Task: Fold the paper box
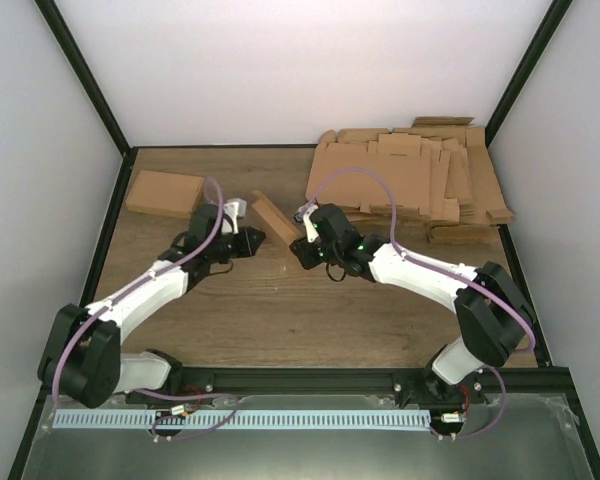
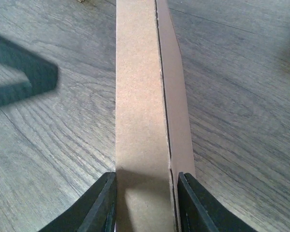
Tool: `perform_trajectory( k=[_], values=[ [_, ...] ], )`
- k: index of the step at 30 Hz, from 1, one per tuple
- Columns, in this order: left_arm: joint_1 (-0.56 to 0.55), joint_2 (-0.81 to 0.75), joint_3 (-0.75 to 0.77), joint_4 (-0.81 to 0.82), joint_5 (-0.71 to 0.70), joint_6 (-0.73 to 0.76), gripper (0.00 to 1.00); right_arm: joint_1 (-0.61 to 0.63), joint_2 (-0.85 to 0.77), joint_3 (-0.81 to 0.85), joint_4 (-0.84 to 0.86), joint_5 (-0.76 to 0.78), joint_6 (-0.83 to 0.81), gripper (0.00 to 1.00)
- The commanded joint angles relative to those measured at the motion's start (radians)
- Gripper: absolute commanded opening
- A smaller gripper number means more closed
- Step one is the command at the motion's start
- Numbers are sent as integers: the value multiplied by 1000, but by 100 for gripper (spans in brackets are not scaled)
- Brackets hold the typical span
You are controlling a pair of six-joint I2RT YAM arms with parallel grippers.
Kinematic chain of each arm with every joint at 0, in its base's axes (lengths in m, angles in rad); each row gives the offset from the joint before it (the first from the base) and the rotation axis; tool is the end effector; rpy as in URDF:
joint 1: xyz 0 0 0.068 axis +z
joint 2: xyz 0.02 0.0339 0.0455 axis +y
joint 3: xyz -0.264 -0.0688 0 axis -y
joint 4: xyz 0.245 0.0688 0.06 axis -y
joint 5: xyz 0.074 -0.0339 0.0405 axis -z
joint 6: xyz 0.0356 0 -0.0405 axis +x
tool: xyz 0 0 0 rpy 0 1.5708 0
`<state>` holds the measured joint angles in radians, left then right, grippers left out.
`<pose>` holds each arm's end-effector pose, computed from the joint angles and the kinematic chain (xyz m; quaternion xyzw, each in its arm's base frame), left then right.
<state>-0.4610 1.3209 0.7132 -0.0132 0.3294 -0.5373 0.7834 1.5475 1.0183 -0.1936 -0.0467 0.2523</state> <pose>0.2436 -0.1338 0.2160 0.0415 0.8795 -0.3440 0.3263 0.2382 0.2396 0.2331 -0.2484 0.8767 0.2221 0.3468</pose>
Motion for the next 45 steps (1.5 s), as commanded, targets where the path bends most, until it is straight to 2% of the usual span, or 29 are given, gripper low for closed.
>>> perform_trajectory(
  k=[1, 3, 6, 9, 11, 16, 18, 21, 26, 30, 33, 38, 39, 41, 45],
  values=[
    [84, -86, 53, -113, -52, 73, 11, 5, 1, 42, -54, 28, -59, 31],
    [118, -126, 71, -155, -89, 102, 13, 9, -29, 56, -100, -5, -74, 25],
    [138, -185, 102, -221, -166, 160, 16, 28, -103, 38, -165, -43, -93, 24],
    [140, -221, 124, -254, -198, 230, 31, 30, -177, 11, -242, -122, -117, 24],
    [141, -224, 120, -241, -171, 262, 40, 30, -214, -2, -303, -147, -129, 24],
    [140, -179, 111, -179, -125, 331, 47, 30, -288, -62, -349, -225, -161, 25],
    [140, -177, 108, -167, -116, 358, 54, 30, -299, -77, -370, -233, -171, 25],
    [135, -207, 48, -111, 52, 459, 63, 30, -307, -106, -358, -231, -175, 26],
    [124, -279, 2, -160, 138, 605, 63, 29, -286, -123, -313, -293, -158, 27],
    [124, -256, 102, -396, 218, 808, 64, 30, -283, -136, -302, -310, -159, 27],
    [125, -202, 193, -536, 180, 931, 65, 30, -294, -148, -293, -315, -161, 28],
    [127, -64, 273, -675, 97, 1081, 52, 30, -300, -143, -298, -315, -165, 28],
    [127, -36, 285, -688, 99, 1106, 48, 30, -301, -141, -298, -316, -165, 28],
    [127, 7, 306, -697, 105, 1148, 31, 30, -303, -136, -299, -317, -166, 29],
    [127, 35, 327, -677, 107, 1153, 30, 30, -298, -126, -312, -321, -166, 29]
  ],
)
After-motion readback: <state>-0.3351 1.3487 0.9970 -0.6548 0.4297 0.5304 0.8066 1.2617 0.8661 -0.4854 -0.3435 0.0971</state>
